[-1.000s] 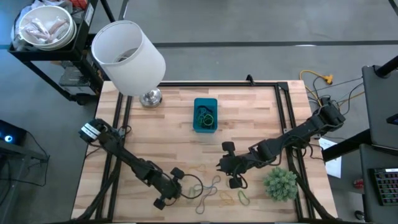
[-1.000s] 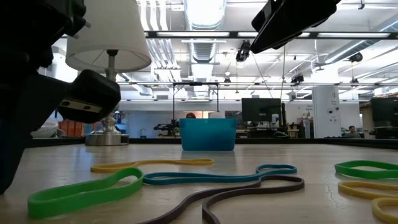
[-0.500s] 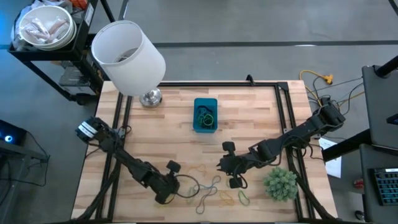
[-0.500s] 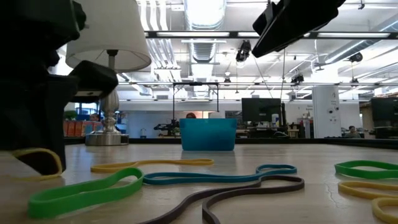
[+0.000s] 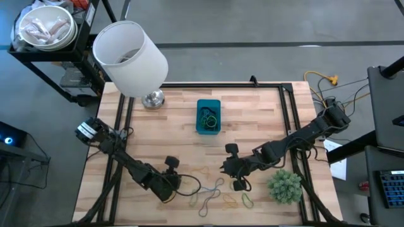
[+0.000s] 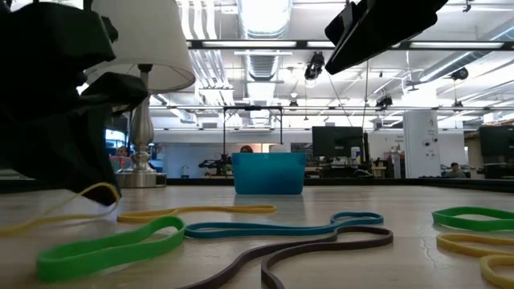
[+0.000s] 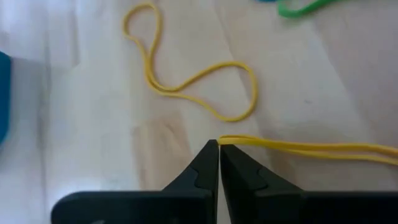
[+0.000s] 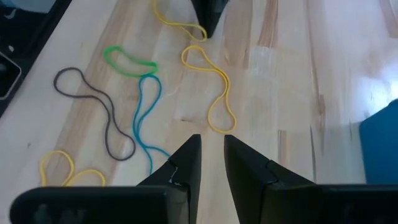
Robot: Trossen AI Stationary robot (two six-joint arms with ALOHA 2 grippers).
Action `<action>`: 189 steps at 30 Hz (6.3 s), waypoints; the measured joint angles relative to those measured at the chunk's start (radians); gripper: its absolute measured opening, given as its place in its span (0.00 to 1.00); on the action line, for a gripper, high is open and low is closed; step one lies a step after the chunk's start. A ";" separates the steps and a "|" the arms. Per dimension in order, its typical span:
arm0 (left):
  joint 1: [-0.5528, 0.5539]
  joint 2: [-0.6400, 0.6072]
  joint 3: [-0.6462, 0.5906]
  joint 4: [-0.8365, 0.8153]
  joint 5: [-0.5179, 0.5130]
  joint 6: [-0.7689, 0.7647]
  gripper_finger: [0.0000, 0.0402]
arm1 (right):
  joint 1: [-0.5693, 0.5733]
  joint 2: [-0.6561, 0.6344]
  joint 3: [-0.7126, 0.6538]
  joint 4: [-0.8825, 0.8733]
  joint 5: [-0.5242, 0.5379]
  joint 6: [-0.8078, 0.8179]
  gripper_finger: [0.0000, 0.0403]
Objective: Pick and place rubber bands into bin
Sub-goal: Put the yellow rubber band into the blue bin, then put the green rubber band into the blue bin
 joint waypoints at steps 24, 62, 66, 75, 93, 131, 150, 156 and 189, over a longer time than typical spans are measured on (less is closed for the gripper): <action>0.381 -0.248 0.024 0.102 -0.215 0.532 0.00 | -0.001 -0.002 0.000 0.000 0.000 -0.057 0.16; 0.855 -0.009 0.224 0.378 0.074 0.707 0.02 | -0.001 -0.002 0.000 -0.009 0.000 -0.092 0.16; 0.855 -0.010 0.226 0.351 0.077 0.705 0.09 | -0.001 -0.002 0.000 -0.009 0.000 -0.091 0.16; 0.838 -0.046 0.226 0.211 0.076 0.651 0.20 | 0.000 -0.002 -0.007 -0.010 0.000 -0.046 0.16; 0.381 -0.418 -0.017 -0.142 0.077 0.288 0.20 | 0.045 0.027 -0.117 -0.055 -0.119 0.289 0.16; 0.094 -0.462 -0.161 0.051 0.125 0.267 0.20 | 0.096 0.190 -0.159 -0.028 -0.101 0.458 0.16; 0.095 -0.462 -0.161 0.051 0.125 0.266 0.20 | 0.149 0.196 -0.143 -0.030 -0.052 0.413 0.02; 0.095 -0.462 -0.161 0.051 0.125 0.266 0.20 | 0.151 0.196 -0.103 -0.038 0.008 0.300 0.02; 0.095 -0.462 -0.164 0.051 0.125 0.266 0.20 | -0.019 0.180 0.193 -0.082 0.608 -0.290 0.02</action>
